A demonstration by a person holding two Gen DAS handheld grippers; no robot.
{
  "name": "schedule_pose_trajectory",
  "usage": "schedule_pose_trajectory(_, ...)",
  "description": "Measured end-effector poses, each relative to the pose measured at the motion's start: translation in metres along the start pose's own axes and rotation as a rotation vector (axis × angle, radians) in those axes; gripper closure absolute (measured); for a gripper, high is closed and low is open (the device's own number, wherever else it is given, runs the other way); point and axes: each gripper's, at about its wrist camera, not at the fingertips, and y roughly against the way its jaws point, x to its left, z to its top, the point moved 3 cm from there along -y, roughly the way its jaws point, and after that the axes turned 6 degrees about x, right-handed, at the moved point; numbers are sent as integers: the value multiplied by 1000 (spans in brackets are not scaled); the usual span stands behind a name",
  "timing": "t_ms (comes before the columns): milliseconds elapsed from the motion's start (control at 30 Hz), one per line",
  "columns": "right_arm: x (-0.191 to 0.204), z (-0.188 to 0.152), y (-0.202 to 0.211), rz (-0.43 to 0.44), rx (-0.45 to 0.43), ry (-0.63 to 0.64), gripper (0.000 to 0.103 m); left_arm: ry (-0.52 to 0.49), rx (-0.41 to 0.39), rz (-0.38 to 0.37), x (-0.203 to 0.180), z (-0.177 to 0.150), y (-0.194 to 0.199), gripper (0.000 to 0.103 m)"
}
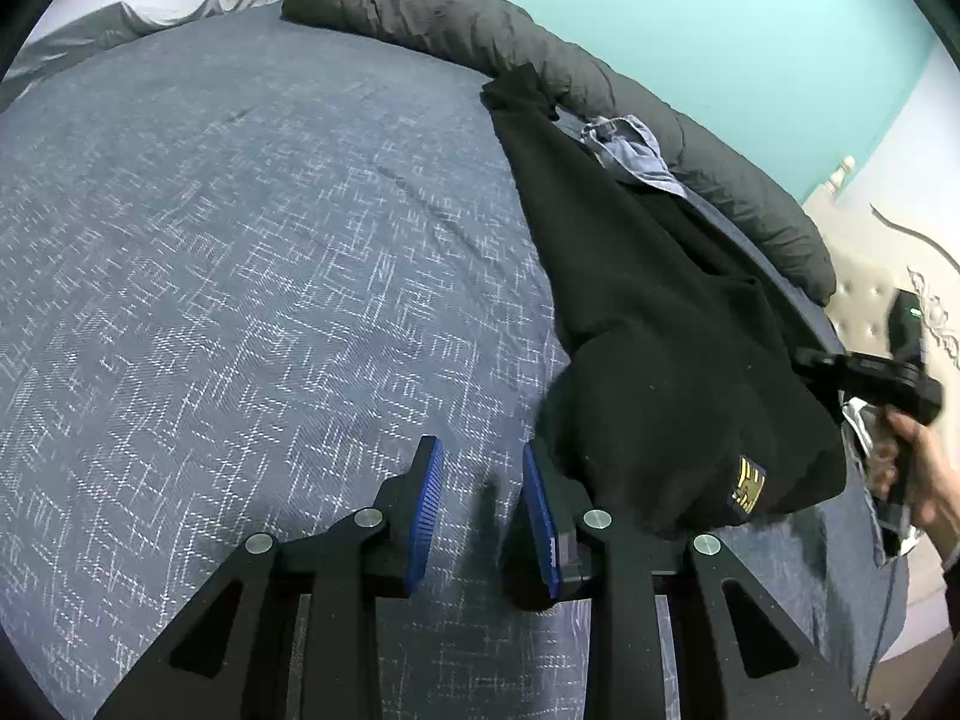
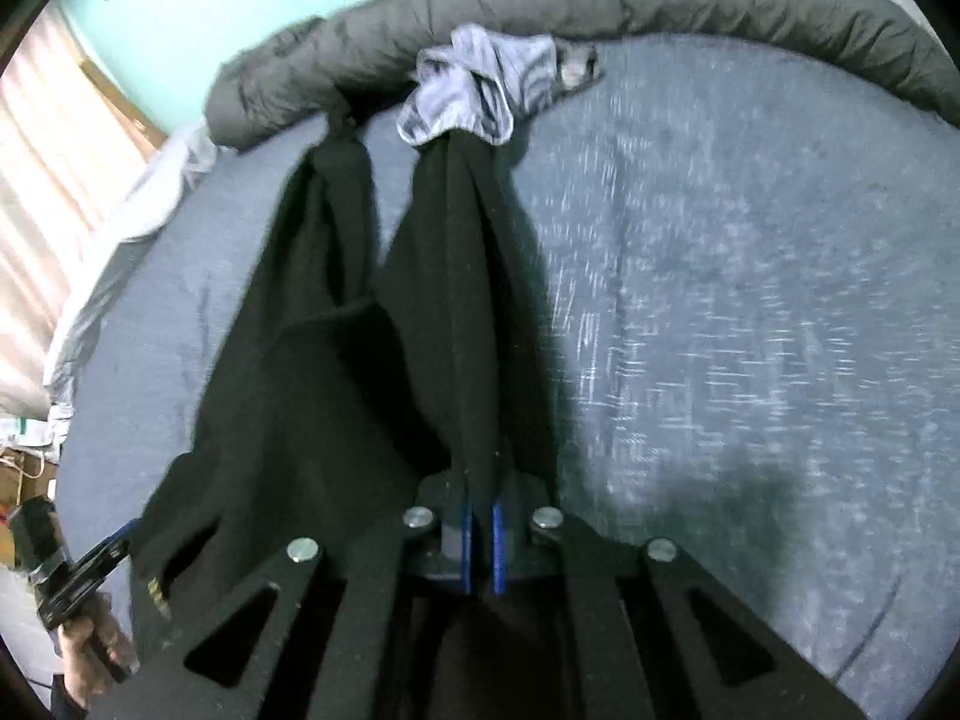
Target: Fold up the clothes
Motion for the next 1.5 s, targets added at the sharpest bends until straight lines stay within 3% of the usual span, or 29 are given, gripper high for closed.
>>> schedule_pose_trajectory(167,-1,-35,65,17,-68,35,100,-5,-10,5,-1,-2,4,73)
schedule_pose_trajectory(267,-6,-59,85,32,-48,33,100,-10,-10,3,-4,-5,5,73)
schedule_pose_trajectory(433,-8,-87,77,46,72,35,100,-17,-18,5,-7,-3,6,73)
schedule_pose_trajectory(567,-1,-84,66,12,123,60,95,-18,-17,0,-9,0,4,73)
schedule_pose_trajectory(633,-4,-73,74,-13,74,39,87,-19,-14,-2,-10,3,2,73)
schedule_pose_trajectory(733,-16,-49,90,-37,-34,0,58,-18,-21,-9,-13,10,0,73)
schedule_pose_trajectory(767,-19,-40,94,-53,-62,-10,56,-16,-24,-13,-15,12,-1,73)
schedule_pose_trajectory(900,-20,-6,81,-54,-68,-25,52,-12,-19,-11,-22,21,-10,73)
schedule_pose_trajectory(1033,-13,35,40,-42,-7,-2,49,-23,-9,9,-27,29,-20,72)
schedule_pose_trajectory(1167,-8,69,6,-61,41,30,49,-25,-2,33,-25,38,-27,64)
schedule_pose_trajectory(1267,-7,90,-21,-111,93,66,49,-9,5,47,-20,46,-35,58)
schedule_pose_trajectory(1500,-12,125,-76,-182,156,142,49,-13,26,82,-15,56,-50,57)
